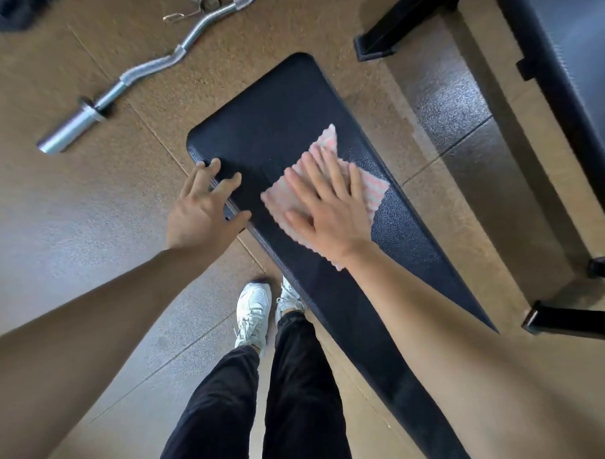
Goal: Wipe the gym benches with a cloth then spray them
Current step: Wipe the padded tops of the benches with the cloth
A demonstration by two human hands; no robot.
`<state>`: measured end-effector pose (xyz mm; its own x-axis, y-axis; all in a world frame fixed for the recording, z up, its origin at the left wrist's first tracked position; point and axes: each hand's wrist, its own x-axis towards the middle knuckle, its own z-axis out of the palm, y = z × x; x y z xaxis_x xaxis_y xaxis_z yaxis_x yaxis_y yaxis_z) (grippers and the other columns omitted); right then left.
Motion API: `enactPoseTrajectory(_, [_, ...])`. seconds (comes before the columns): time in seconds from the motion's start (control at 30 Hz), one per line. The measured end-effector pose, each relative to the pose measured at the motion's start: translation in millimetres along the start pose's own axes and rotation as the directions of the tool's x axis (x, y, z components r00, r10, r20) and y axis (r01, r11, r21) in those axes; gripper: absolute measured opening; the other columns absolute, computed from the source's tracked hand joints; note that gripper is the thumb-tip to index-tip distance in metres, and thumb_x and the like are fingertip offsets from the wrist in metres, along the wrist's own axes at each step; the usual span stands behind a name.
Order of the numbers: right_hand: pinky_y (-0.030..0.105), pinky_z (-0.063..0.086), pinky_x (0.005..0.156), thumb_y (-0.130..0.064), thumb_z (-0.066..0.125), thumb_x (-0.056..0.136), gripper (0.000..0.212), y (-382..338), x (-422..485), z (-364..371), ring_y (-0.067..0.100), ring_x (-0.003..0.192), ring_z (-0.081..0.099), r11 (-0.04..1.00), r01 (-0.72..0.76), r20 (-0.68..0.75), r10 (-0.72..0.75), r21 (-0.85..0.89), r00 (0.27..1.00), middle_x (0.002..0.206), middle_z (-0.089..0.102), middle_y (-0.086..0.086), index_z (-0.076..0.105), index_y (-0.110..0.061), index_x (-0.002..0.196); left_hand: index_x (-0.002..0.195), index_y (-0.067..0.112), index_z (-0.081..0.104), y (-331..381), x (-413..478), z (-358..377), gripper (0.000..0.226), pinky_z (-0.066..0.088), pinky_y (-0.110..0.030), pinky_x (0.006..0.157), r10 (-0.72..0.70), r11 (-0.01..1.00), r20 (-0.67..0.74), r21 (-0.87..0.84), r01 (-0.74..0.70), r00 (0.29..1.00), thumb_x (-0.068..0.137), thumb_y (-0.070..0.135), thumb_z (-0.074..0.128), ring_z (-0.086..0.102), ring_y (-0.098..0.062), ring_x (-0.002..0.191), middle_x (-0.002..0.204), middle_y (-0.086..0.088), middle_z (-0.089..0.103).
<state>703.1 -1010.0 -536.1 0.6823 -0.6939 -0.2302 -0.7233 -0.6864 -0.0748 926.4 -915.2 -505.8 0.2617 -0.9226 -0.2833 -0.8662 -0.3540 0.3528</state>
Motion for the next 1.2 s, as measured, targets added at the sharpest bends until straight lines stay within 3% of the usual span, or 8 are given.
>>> enactPoseTrajectory(0.2, [0.063, 0.013, 0.12, -0.056, 0.023, 0.102, 0.064, 44, 71, -15, 0.035, 0.155, 0.005, 0.939, -0.324, 0.024, 0.324, 0.112, 0.946, 0.169, 0.009, 0.004, 0.015, -0.031, 0.16, 0.134, 0.017, 0.066, 1, 6, -12, 0.061, 0.058, -0.057, 0.087, -0.019, 0.999, 0.051, 0.044, 0.017, 0.999, 0.079, 0.035, 0.086, 0.046, -0.039, 0.139, 0.148, -0.017, 0.053])
enactPoseTrajectory(0.3, [0.067, 0.012, 0.118, -0.056, 0.022, 0.102, 0.065, 32, 79, -17, 0.039, 0.154, 0.005, 0.933, -0.351, 0.022, 0.351, 0.083, 0.936, 0.169, 0.009, 0.004, 0.013, -0.029, 0.16, 0.135, 0.02, 0.065, 3, 7, -17, 0.061, 0.058, -0.055, 0.086, -0.038, 0.999, 0.071, 0.025, 0.037, 0.997, 0.08, 0.036, 0.086, 0.046, -0.035, 0.14, 0.15, -0.013, 0.052])
enactPoseTrajectory(0.47, [0.069, 0.007, 0.116, -0.064, 0.03, 0.097, 0.069, -20, 70, -16, 0.04, 0.154, 0.005, 0.99, -0.121, 0.013, 0.12, 0.07, 0.993, 0.169, 0.012, 0.002, 0.021, -0.034, 0.158, 0.143, 0.03, 0.06, -4, 3, -20, 0.062, 0.051, -0.046, 0.1, -0.069, 0.992, 0.103, -0.098, 0.079, 0.992, 0.084, 0.038, 0.081, 0.047, -0.026, 0.142, 0.159, 0.003, 0.044])
enactPoseTrajectory(0.6, [0.066, 0.006, 0.118, -0.063, 0.033, 0.098, 0.067, -64, 61, -8, 0.037, 0.154, 0.009, 0.995, 0.07, -0.024, -0.068, 0.071, 0.997, 0.168, 0.017, 0.0, 0.027, -0.034, 0.157, 0.13, 0.018, 0.069, -22, 7, -27, 0.042, 0.059, -0.046, 0.09, -0.067, 0.943, 0.004, -0.327, 0.064, 0.998, 0.088, 0.015, 0.078, 0.066, -0.024, 0.118, 0.14, -0.003, 0.062])
enactPoseTrajectory(0.7, [0.063, 0.012, 0.118, -0.058, 0.034, 0.101, 0.06, -67, 63, -3, 0.036, 0.154, 0.015, 0.981, 0.18, -0.054, -0.176, 0.068, 0.983, 0.166, 0.023, -0.002, 0.033, -0.033, 0.156, 0.13, 0.013, 0.067, -33, 19, -31, 0.038, 0.058, -0.041, 0.092, -0.239, 0.887, -0.104, -0.427, 0.174, 0.966, 0.092, 0.009, 0.071, 0.066, -0.024, 0.109, 0.131, -0.004, 0.064])
enactPoseTrajectory(0.83, [0.059, 0.01, 0.121, -0.059, 0.033, 0.101, 0.061, -41, 80, -13, 0.029, 0.155, 0.013, 0.952, 0.306, -0.003, -0.306, 0.013, 0.952, 0.167, 0.019, -0.004, 0.031, -0.034, 0.156, 0.146, 0.02, 0.054, -46, 44, -26, 0.054, 0.054, -0.038, 0.097, -0.362, 0.83, 0.023, -0.446, 0.333, 0.932, 0.094, 0.024, 0.069, 0.06, -0.02, 0.118, 0.142, -0.001, 0.056])
enactPoseTrajectory(0.97, [0.058, 0.014, 0.121, -0.055, 0.032, 0.102, 0.06, -10, 123, -24, 0.03, 0.155, 0.013, 0.999, 0.033, -0.036, -0.033, 0.006, 0.999, 0.168, 0.019, -0.001, 0.027, -0.032, 0.158, 0.139, 0.023, 0.061, -50, 56, -24, 0.048, 0.058, -0.038, 0.094, -0.393, 0.783, 0.077, -0.494, 0.377, 0.916, 0.092, 0.024, 0.071, 0.065, -0.011, 0.107, 0.132, 0.001, 0.066])
enactPoseTrajectory(1.2, [0.059, 0.01, 0.122, -0.051, 0.02, 0.102, 0.061, 2, 190, -42, 0.036, 0.154, 0.01, 0.944, -0.329, 0.032, 0.327, 0.04, 0.944, 0.166, 0.023, 0.005, 0.029, -0.026, 0.157, 0.139, 0.019, 0.063, -62, 54, -29, 0.047, 0.057, -0.026, 0.095, -0.344, 0.698, 0.162, -0.615, 0.367, 0.925, 0.093, 0.01, 0.071, 0.066, -0.005, 0.104, 0.127, 0.006, 0.063])
